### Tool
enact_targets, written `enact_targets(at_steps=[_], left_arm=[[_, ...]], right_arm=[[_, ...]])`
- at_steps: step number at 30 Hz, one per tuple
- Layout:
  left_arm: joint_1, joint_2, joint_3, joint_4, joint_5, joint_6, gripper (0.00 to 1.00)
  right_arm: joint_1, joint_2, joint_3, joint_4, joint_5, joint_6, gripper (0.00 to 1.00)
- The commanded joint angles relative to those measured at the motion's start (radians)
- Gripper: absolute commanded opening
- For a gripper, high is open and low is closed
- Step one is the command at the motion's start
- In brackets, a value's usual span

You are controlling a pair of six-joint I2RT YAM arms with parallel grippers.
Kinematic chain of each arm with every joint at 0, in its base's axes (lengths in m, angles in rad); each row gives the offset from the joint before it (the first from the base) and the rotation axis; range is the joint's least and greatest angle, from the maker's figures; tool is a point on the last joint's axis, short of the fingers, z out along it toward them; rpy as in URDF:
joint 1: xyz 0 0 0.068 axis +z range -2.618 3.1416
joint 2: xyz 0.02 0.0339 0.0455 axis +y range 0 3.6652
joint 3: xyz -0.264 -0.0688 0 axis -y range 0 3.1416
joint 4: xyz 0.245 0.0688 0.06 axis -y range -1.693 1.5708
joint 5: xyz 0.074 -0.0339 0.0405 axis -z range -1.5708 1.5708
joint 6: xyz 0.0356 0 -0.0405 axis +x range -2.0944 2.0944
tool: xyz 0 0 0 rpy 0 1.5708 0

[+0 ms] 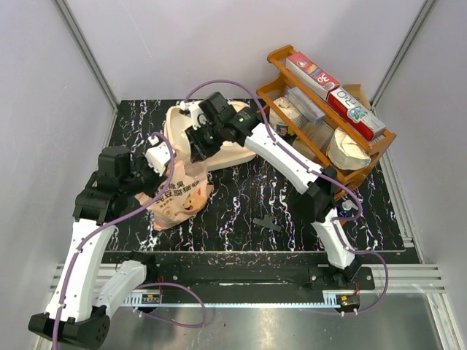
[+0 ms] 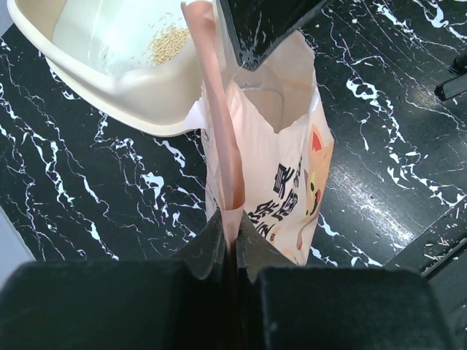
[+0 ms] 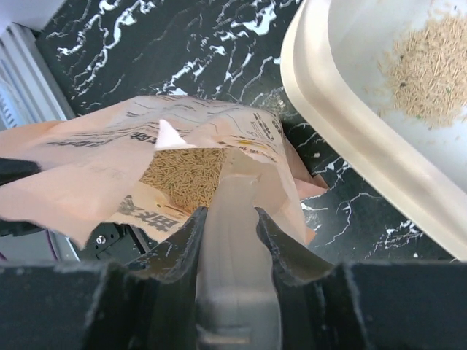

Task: Fill the litter box with clean litter

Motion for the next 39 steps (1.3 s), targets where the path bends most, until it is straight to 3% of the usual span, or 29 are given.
enact_targets(at_steps=[1, 14, 26, 39], left_arm=[[-0.01, -0.015, 0.077, 0.173, 0.079, -0.043, 0.0], [-0.01, -0.01, 0.057, 0.204, 0.07, -0.094, 0.0], [-0.009, 0.008, 0.057, 0.176, 0.056, -0.043, 0.0], [-0.01, -0.007, 0.035, 0.123, 0.027, 0.044, 0.0]], right_arm=[[0.021, 0.016, -0.041, 0.004, 0.143, 0.009, 0.0], [0.043, 0.062, -0.262, 0.116, 0.027, 0.058, 0.0], [-0.12, 0.042, -0.343, 0.38, -0.563, 0.37, 0.0], [-0.279, 0.017, -0.347, 0.476, -0.756, 0.569, 0.0]])
